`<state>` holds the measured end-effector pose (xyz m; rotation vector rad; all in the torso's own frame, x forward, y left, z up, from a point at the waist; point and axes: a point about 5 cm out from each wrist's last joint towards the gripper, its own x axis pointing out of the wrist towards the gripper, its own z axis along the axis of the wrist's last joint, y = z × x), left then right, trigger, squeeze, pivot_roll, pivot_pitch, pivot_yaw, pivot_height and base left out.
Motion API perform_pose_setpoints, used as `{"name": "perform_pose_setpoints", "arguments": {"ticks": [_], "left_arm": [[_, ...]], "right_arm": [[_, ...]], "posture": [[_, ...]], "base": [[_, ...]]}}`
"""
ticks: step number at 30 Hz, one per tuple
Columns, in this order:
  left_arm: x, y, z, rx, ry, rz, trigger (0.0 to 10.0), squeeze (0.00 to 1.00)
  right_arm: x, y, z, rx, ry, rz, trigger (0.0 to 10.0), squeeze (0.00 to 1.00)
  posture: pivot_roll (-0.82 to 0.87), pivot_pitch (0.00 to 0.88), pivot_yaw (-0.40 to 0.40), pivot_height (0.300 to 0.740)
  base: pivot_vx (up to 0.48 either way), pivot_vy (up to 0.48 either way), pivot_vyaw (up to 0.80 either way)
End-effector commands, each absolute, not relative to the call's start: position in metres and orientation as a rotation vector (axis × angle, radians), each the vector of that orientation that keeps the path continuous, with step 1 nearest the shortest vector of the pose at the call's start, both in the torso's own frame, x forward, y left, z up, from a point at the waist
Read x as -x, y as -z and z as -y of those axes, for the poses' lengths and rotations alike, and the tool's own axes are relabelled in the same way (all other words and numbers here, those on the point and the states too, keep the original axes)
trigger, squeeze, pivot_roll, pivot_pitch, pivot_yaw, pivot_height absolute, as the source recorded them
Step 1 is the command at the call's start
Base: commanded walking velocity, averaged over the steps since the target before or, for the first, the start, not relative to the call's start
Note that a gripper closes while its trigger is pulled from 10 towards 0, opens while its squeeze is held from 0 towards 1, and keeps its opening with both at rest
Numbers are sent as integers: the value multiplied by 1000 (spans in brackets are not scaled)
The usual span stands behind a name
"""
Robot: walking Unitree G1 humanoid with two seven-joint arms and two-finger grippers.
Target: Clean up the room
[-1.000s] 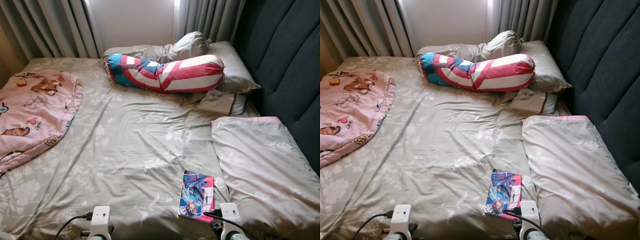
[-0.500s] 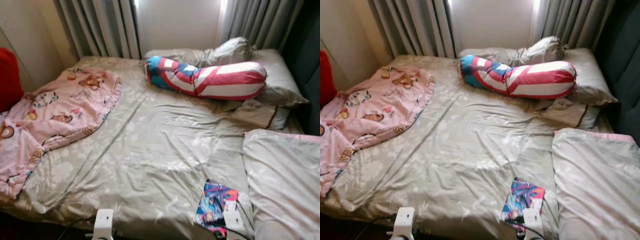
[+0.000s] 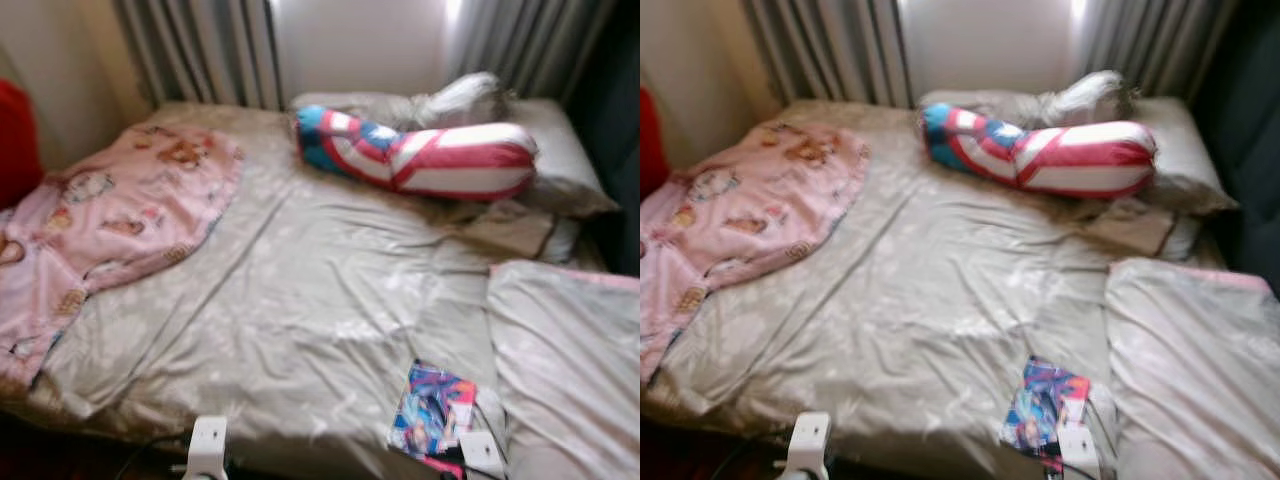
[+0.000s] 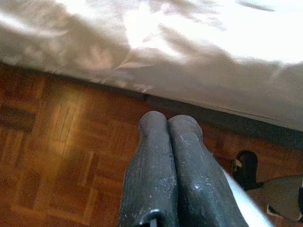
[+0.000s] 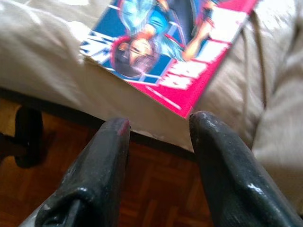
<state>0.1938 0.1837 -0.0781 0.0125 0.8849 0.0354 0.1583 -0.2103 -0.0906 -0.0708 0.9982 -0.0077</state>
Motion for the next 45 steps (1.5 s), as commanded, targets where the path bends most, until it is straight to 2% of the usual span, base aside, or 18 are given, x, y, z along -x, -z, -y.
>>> {"name": "perform_pose_setpoints", "arguments": {"ticks": [1,7,14,28,45], "left_arm": [[-186,82,-189,-28,-48,-925,10000,0],[-187,82,-189,-29,-48,-923,10000,0],[-187,82,-189,-29,-50,-923,10000,0],[-186,82,-189,-34,-47,-926,10000,0],[-185,82,-191,-37,-48,-926,10000,0]], "right_arm": [[-161,89,211,52,14,-985,10000,0],[-183,78,223,59,33,-963,10000,0],[-187,76,222,61,23,-948,10000,0],[-179,82,210,56,7,-970,10000,0],[-179,82,209,49,8,-970,10000,0]], "posture": [[-55,23,-20,740],[-47,24,-24,740],[-47,23,-22,740],[-40,4,-20,740],[-39,18,-20,740]], "base": [[0,322,0],[0,321,0],[0,319,0],[0,319,0],[0,319,0]]}}
